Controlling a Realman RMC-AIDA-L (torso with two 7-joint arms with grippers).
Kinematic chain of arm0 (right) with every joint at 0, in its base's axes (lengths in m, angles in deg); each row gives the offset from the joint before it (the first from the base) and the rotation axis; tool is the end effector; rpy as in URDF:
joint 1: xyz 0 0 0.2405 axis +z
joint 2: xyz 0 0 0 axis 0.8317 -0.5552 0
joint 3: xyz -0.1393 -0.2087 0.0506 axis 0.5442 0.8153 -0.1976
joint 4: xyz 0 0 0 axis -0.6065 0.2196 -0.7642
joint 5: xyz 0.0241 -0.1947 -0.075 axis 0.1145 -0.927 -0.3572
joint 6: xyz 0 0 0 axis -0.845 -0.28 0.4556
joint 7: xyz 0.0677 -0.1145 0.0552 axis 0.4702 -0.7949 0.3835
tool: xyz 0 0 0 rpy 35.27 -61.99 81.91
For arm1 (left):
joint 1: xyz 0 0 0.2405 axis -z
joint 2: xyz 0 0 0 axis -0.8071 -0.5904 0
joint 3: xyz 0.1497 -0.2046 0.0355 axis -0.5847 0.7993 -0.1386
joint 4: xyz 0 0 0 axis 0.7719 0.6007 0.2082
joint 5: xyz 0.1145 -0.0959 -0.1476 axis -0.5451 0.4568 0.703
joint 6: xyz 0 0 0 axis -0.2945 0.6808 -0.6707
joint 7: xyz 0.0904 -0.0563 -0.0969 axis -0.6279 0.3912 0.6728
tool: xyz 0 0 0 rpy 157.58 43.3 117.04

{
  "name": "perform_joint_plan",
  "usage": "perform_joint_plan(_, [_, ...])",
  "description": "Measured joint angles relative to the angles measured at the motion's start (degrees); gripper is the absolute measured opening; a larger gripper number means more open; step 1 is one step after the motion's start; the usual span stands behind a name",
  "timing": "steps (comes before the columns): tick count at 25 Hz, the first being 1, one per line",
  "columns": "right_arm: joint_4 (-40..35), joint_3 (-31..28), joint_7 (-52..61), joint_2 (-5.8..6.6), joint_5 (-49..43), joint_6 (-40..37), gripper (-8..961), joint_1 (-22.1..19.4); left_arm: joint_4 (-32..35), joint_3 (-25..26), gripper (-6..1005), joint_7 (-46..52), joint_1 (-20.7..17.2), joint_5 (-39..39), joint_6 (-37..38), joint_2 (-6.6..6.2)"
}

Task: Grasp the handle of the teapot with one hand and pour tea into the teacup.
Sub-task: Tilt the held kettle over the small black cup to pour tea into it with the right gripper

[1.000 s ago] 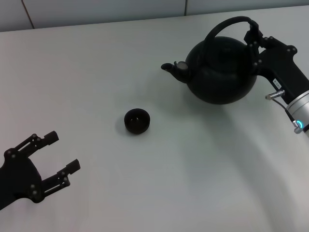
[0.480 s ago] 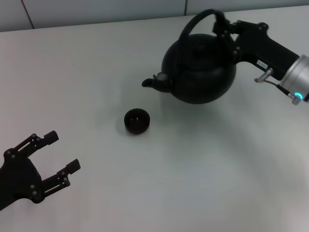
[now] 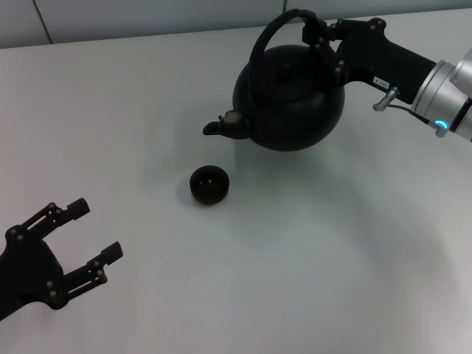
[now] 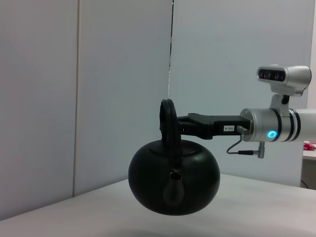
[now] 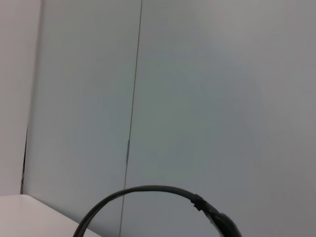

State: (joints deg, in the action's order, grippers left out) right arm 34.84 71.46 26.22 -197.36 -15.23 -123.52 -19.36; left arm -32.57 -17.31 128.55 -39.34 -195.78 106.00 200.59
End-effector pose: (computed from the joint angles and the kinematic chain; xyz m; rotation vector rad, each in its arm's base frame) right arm 0.2634 0.3799 -0.0011 -2.1780 0.2496 0.7947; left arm -0.3260 0.2191 -0.0099 -2.4579 -0.3533 -0.9339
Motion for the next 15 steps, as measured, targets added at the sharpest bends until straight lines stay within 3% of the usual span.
perform_joint_plan(15, [-1.7,3.14,-10.17,-0.18,0.0,-0.19,113,-0.34,0.0,0.0,811,0.0,-0.26,0.58,0.58,0.0])
